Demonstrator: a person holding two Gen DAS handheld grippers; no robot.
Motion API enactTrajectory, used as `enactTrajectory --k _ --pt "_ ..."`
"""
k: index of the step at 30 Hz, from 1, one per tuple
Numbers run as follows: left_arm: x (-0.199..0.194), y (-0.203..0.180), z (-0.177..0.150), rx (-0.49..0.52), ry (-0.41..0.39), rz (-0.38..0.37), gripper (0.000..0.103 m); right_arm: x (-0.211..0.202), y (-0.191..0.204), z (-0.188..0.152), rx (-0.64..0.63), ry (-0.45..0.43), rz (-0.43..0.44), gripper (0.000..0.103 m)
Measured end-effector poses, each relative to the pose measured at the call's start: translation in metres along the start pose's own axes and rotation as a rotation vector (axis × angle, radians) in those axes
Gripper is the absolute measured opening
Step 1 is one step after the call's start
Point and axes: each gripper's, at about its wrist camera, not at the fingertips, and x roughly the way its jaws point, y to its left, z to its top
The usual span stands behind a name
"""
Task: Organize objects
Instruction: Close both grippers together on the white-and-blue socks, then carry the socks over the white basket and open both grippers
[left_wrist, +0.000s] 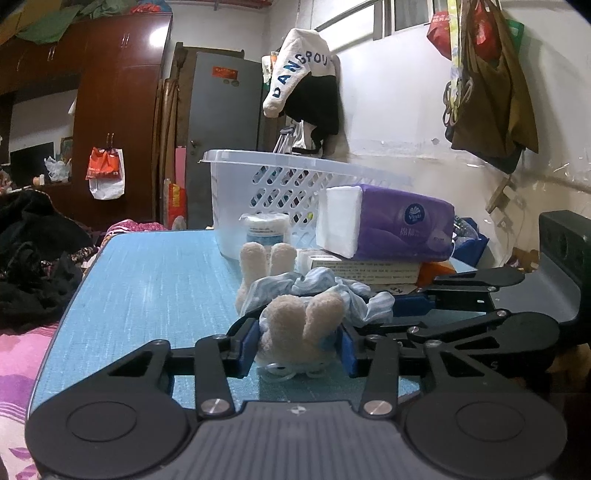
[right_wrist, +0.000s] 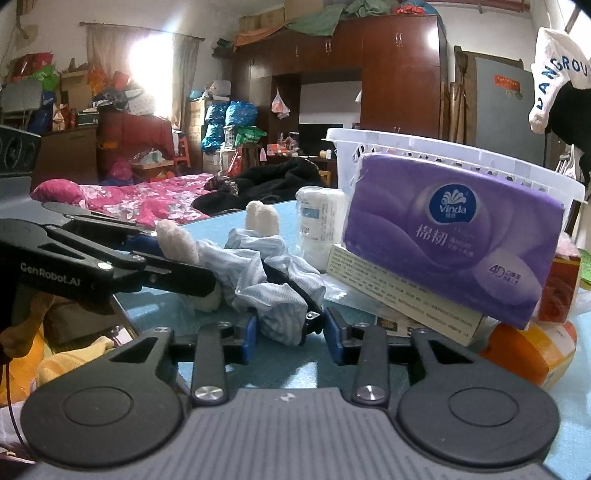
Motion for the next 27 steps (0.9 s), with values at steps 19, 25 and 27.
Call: enactTrajectory --k 19,25,27 --pt "-0.04 -0.039 0.029 0.119 -0.19 0.012 0.042 -0.041 0.013 0.037 -0.062 -0.167 -0.087 0.037" --pt "-0.04 -0.055 0.06 0.185 -0.254 -0.009 0.042 -0.055 -0.002 0.061 -0.074 -0.215 -0.121 0.037" --pt "-0.037 -0.058 0.074 0.198 -0.267 -0.019 0.042 -0.057 -0.008 0.069 -0.077 -0.225 -0.135 0.037"
